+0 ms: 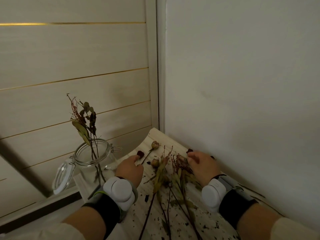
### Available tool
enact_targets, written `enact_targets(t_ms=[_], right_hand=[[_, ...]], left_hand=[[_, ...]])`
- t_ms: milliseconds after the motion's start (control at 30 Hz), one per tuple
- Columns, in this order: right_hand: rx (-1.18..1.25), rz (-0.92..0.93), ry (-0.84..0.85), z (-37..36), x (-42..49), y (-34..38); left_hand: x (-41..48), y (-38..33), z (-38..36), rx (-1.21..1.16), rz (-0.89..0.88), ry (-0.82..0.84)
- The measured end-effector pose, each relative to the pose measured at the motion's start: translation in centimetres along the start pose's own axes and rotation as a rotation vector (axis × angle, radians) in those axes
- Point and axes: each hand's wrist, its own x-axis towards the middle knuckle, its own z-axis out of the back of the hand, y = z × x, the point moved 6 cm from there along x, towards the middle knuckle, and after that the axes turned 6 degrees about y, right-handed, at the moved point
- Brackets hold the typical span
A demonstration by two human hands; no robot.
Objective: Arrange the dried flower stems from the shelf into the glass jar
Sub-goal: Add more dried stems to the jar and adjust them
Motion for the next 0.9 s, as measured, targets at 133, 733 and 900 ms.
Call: enact_targets(t_ms=[133,733,900], right_hand=[[-0.060,-0.020,0.002,-0.9,0.2,-0.8],[-0.078,-0.006,0.101,-4.9,0.4,-1.0],[-0.095,-0.004,0.090,-5.2,0.4,-0.9]], left_hand=[[0.7,1.1,-1.3,0.051,0.015,0.026],[2.8,5.3,-3.2,0.200,0.088,0.119],[2.9,5.4,-3.3,0.235,0.080,0.131]])
